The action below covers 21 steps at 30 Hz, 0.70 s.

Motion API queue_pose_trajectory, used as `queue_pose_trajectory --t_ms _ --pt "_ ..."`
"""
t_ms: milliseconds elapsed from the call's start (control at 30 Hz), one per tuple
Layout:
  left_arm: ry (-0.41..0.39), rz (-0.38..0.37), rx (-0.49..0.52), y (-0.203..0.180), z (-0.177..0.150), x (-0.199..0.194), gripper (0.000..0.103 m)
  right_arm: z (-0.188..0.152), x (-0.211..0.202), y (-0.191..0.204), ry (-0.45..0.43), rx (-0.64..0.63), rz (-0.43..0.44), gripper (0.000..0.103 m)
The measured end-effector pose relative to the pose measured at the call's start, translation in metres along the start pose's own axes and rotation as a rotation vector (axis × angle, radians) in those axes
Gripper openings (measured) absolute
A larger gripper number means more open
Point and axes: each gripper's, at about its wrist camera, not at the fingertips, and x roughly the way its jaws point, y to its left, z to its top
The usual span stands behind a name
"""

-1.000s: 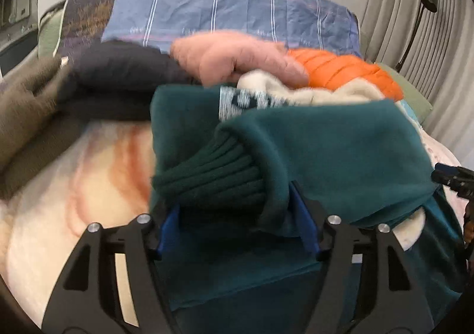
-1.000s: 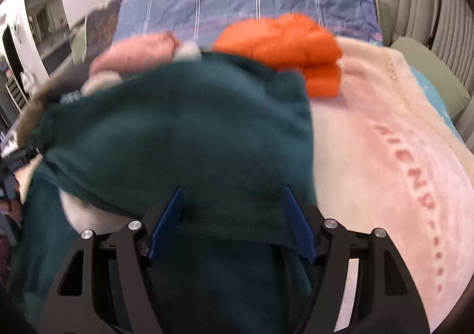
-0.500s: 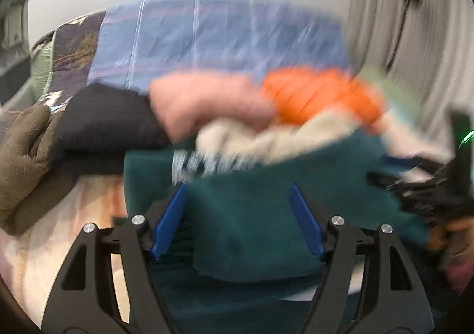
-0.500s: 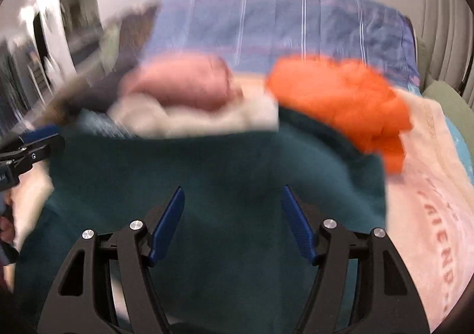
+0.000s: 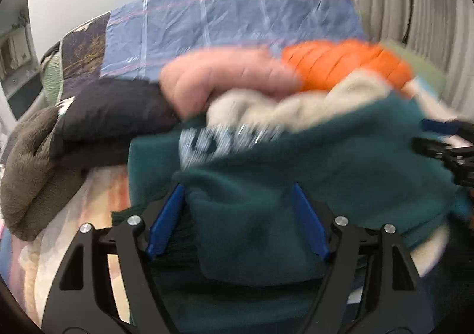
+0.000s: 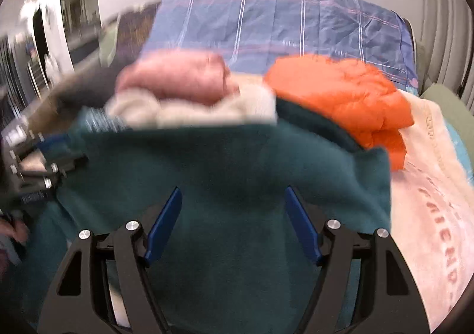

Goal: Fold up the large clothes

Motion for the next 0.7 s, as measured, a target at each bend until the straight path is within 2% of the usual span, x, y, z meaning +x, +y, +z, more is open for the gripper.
queue_pose_trajectory --t_ms 67,133,167,233,267,300,600,700 --pt "-0.033 -0.084 -0.026 -0.004 0.019 -0.010 0.077 0.014 -0.005 -0.005 -0.030 0.023 0.008 0.072" --pt "-0.017 -0.131 -0.038 -0.010 0.028 -0.003 0.077 0.024 0.006 -0.008 -0.034 0.040 0.001 0.072" --pt "0.031 -0.130 -0.023 -0.016 0.027 0.014 0.078 0.023 0.014 -0.009 -0.012 0.045 -0.004 0.072" --pt "0.141 -0.077 0.017 -0.023 0.011 0.054 0.080 0.006 0.056 -0.012 0.110 0.047 -0.044 0.075" --pt "0.113 -0.045 0.077 -0.031 -0.007 0.072 0.082 -0.005 0.069 -0.012 0.103 0.025 -0.058 0.075" --pt "0.069 -0.025 0.105 -0.035 -0.014 0.071 0.082 -0.013 0.072 -0.007 0.069 -0.010 -0.095 0.075" --pt "0.069 -0.030 0.089 -0.030 -0.011 0.063 0.081 -0.010 0.064 -0.003 0.054 -0.026 -0.111 0.079" --pt "0.073 -0.038 0.099 -0.031 -0.011 0.046 0.081 -0.008 0.043 -0.002 0.069 -0.045 -0.112 0.079"
